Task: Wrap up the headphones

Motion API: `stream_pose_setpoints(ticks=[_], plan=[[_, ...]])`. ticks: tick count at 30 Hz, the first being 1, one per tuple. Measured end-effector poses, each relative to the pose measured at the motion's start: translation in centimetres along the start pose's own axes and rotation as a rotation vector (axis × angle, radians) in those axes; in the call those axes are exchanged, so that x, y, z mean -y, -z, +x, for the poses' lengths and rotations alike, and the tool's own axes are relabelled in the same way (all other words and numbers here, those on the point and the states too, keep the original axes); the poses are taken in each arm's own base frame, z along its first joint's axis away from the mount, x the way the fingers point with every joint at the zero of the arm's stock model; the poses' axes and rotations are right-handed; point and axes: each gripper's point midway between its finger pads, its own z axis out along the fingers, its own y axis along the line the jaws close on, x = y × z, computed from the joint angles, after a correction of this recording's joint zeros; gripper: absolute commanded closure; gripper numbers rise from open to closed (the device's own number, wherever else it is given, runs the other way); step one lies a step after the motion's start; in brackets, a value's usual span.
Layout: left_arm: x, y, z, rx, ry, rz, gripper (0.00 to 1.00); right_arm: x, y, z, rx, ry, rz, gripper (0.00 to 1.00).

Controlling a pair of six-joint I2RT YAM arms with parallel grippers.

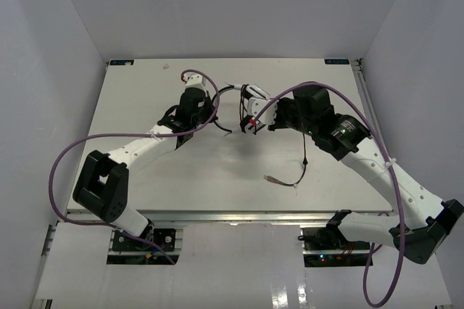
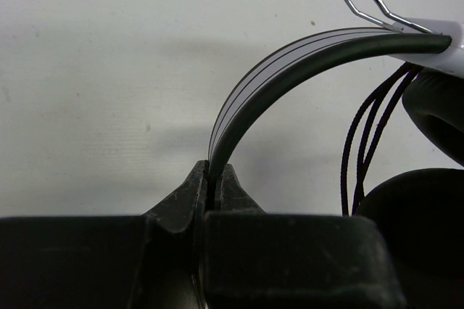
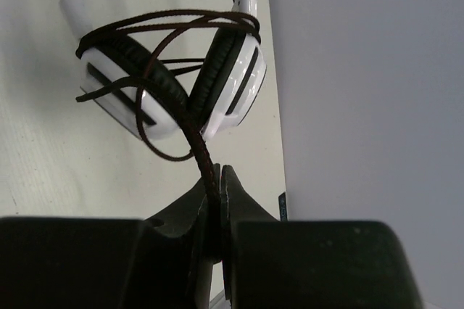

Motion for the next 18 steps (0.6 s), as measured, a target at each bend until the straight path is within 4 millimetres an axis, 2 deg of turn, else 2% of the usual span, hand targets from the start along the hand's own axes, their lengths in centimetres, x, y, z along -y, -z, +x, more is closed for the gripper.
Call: stream_pose_setpoints(ticks=[6,11,18], plan=[[0.8,0.3,2.8,-0.073,-0.029,0.054,1.00,-1.2,-0.9,-0.7,0.044,-0.021,-0.057,0.92],[1.5,0.5,3.1,-0.087,-0.031,0.089,1.00,-2.3,-1.4,-1.5,0.091,-0.044,-0.111,0.92],[1.7,0.2,3.8,-0.111,-0.027,0.099,1.00,-3.3,-1.9,-2.0,0.117,-0.067,-0.158,0.92]])
